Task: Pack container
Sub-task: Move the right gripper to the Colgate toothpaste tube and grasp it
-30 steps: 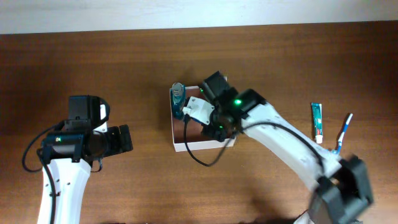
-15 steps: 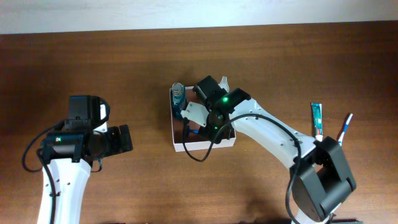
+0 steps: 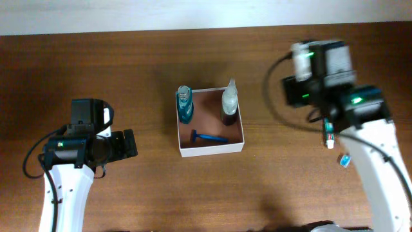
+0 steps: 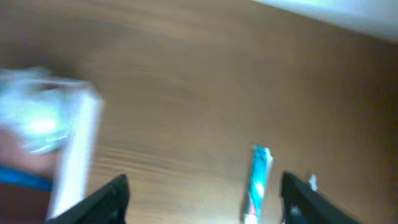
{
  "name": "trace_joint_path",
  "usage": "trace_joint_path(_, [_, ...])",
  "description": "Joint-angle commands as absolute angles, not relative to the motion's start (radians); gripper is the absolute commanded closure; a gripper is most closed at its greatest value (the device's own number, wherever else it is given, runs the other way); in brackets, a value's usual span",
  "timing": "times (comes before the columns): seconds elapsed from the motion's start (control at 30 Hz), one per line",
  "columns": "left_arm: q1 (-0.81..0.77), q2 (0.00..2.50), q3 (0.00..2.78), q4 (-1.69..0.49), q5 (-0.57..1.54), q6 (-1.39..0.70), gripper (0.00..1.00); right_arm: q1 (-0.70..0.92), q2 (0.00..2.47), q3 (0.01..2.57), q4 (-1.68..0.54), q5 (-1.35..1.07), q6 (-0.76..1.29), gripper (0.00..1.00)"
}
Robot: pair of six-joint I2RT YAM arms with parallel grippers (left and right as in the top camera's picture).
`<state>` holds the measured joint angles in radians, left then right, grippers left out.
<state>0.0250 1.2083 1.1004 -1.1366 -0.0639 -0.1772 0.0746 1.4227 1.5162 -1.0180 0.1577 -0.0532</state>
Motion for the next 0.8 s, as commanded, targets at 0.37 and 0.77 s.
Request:
trace_joint_path(0.37, [0.029,1.212,1.097,-1.137,-0.074,-0.186,0.01,-0.355,1.861,1.460,-1.071,0.020,0.008,0.20])
trace_joint_path(0.77, [0.029,1.212,1.097,-1.137,-0.074,-0.187,0.01,-0.354,2.085,1.458,-1.017,-0.006,0.000,0.20])
